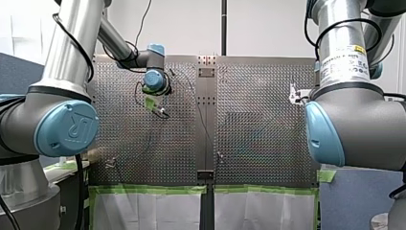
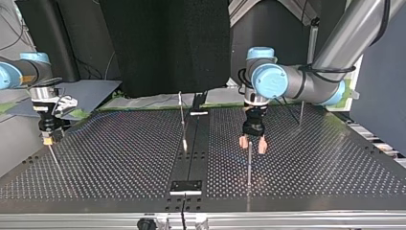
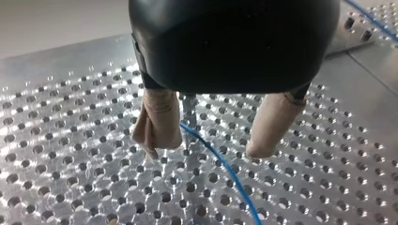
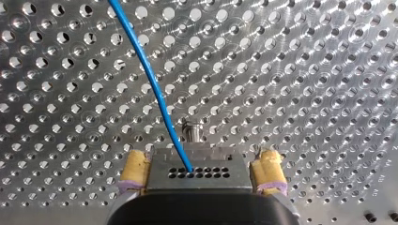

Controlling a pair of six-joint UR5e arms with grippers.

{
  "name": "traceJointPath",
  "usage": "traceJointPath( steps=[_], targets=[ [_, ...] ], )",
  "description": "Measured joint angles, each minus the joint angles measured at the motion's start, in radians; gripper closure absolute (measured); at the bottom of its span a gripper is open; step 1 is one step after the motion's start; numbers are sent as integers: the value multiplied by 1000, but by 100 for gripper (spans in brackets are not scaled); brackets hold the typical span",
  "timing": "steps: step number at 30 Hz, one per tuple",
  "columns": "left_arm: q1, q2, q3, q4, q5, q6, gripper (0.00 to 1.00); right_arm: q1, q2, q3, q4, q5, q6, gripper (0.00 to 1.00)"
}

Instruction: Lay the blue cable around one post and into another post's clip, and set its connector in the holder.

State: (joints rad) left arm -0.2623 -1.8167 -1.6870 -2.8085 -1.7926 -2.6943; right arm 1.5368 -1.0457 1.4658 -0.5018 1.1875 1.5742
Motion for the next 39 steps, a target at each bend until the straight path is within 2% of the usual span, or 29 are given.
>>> traceJointPath(
  steps=[7, 19, 30, 39],
  targets=[
    [-17, 28, -9, -15, 17, 11, 0, 1, 0, 0, 0, 1, -1, 1],
    [-31, 70, -25, -88, -29, 80, 0, 1, 0, 0, 0, 2, -1, 1],
    [-13, 155, -100, -131, -115, 167, 0, 1, 0, 0, 1, 2, 0, 1],
    [-7, 227, -53, -201, -187, 238, 0, -1, 0, 0, 1, 2, 0, 1]
  ],
)
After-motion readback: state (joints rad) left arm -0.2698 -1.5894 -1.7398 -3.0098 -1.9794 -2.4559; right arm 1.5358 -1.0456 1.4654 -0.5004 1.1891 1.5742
